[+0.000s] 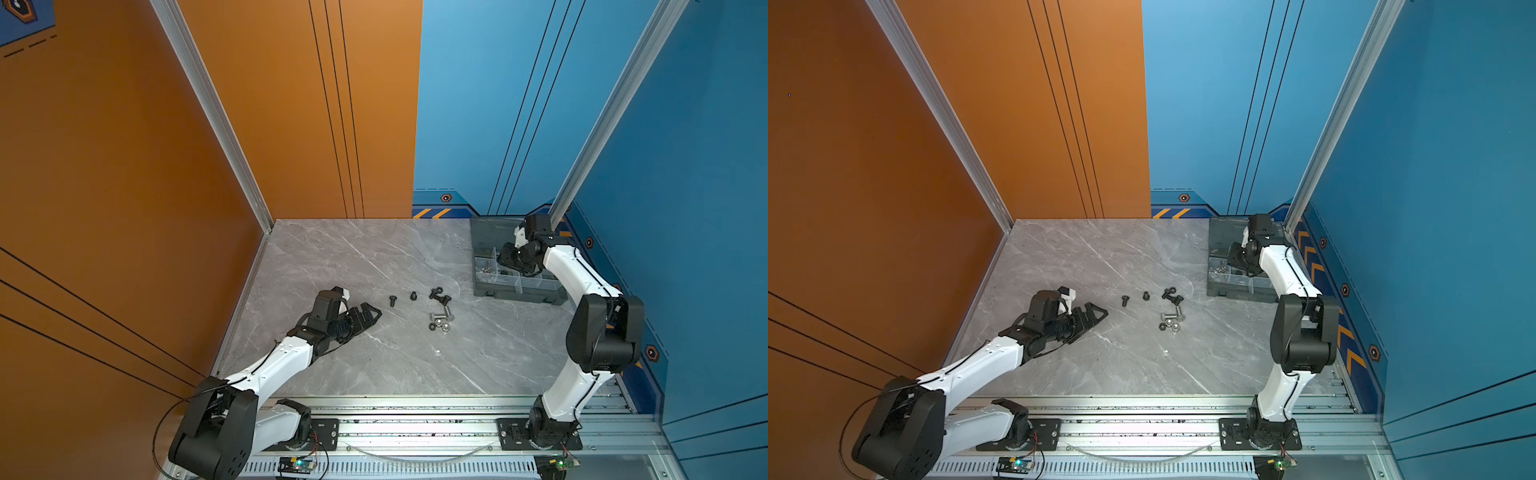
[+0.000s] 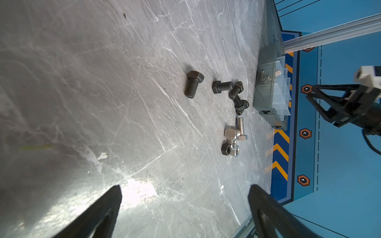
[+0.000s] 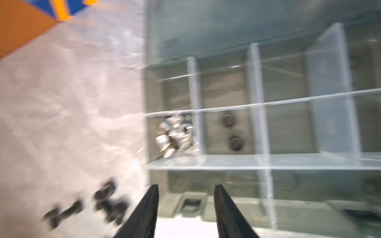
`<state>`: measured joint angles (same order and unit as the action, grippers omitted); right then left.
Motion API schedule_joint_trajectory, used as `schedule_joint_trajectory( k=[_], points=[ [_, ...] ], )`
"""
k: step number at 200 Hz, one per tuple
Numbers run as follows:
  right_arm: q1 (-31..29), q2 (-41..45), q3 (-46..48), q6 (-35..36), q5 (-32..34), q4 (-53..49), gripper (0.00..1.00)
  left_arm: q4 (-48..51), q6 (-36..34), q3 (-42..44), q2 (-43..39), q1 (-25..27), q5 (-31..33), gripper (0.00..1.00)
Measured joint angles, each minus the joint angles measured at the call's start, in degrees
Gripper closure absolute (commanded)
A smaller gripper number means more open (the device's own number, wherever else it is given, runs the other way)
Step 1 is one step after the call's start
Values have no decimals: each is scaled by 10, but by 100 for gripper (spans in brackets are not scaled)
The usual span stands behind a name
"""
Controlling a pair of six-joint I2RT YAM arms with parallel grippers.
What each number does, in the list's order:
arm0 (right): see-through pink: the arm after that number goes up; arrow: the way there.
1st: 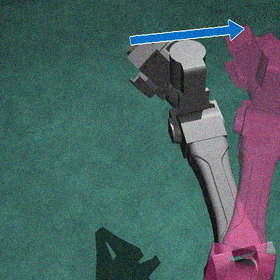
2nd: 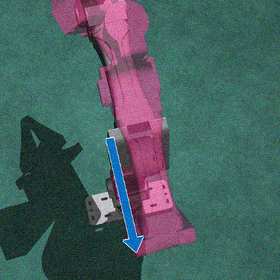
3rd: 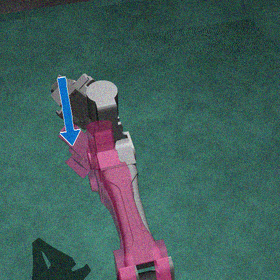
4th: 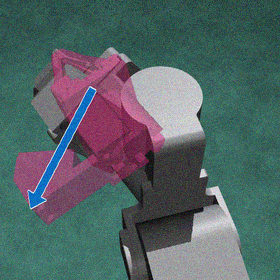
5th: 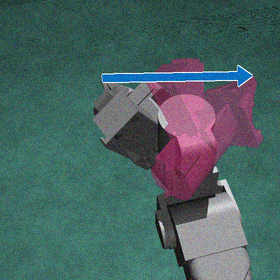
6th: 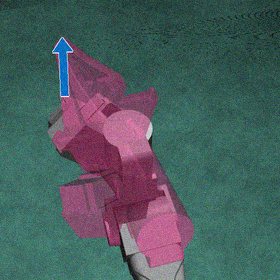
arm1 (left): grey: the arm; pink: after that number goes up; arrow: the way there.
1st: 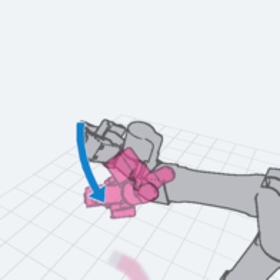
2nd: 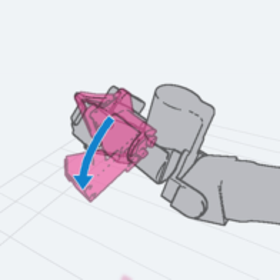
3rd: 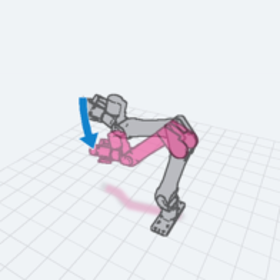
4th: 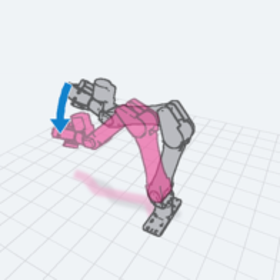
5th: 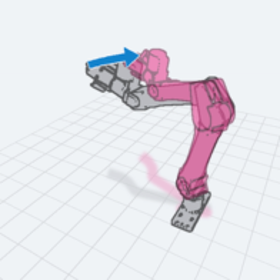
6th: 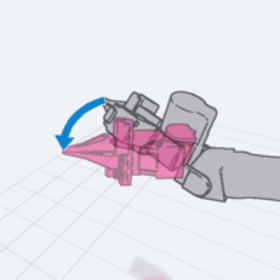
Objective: Sort the screws and nuts into containers
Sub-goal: 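Move the right gripper back to the parts pile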
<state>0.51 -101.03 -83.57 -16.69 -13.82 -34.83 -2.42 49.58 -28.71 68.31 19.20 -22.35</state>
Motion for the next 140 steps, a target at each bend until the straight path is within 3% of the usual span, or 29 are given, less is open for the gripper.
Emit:
schedule_joint_trajectory(
  k=[50,91,140],
  points=[
    [-112,-12,-13,35,-39,-10,51,0,0,0,0,0,0,2],
    [-195,-90,-72,49,38,-32,51,0,2,0,-3,0,0,2],
    [-215,-158,-99,47,108,-51,52,0,4,0,-17,0,0,2]
  ],
)
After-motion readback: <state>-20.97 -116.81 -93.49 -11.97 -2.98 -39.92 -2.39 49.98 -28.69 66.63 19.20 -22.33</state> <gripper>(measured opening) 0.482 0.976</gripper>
